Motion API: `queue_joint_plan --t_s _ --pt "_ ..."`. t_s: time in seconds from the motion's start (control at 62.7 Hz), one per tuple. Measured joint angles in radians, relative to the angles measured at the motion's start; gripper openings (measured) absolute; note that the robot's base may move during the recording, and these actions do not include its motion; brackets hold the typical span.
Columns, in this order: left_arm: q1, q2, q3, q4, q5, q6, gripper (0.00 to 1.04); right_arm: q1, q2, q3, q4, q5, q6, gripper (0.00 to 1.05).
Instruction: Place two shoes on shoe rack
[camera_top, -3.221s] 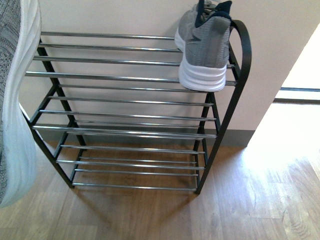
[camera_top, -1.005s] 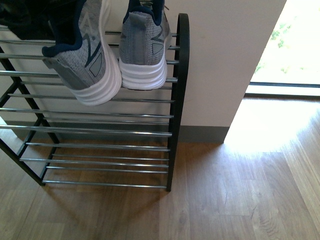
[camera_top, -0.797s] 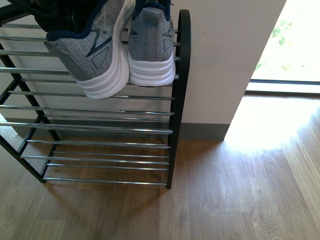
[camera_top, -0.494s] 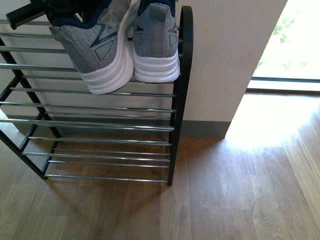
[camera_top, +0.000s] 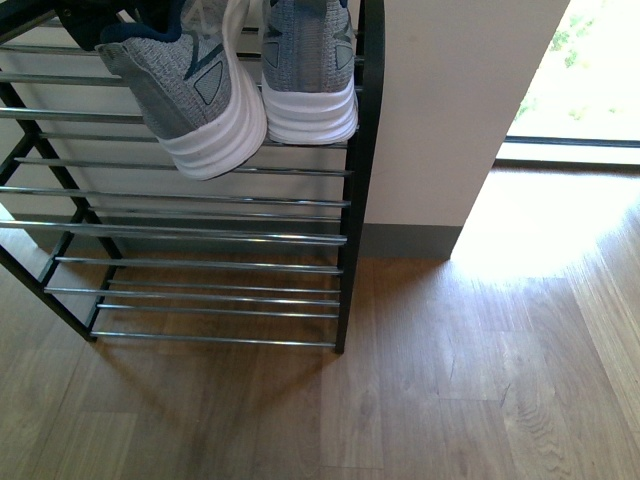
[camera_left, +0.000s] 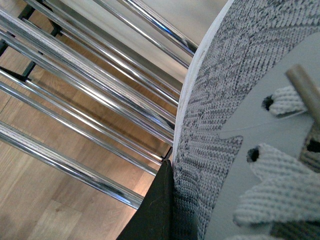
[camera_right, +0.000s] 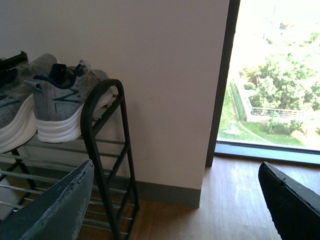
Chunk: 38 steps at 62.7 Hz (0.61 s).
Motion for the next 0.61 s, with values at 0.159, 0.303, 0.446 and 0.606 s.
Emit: queue_joint_plan --t_s 0.159,0.303,0.446,0.606 --pt "0.018 -0.005 0.002 -0.027 -0.008 0.008 0.06 0.000 0.000 0.000 0.000 0.000 0.000 0.96" --pt "0.026 -0.005 0.018 -0.034 -0.006 0.034 0.06 0.000 0.000 0.000 0.000 0.000 0.000 0.96" --pt "0.027 0.006 0.072 -0.053 -0.032 0.055 0.06 0.000 0.000 0.000 0.000 0.000 0.000 0.96" --pt "0.016 0.071 0.193 -0.113 -0.062 0.064 0.06 0.000 0.000 0.000 0.000 0.000 0.000 0.96"
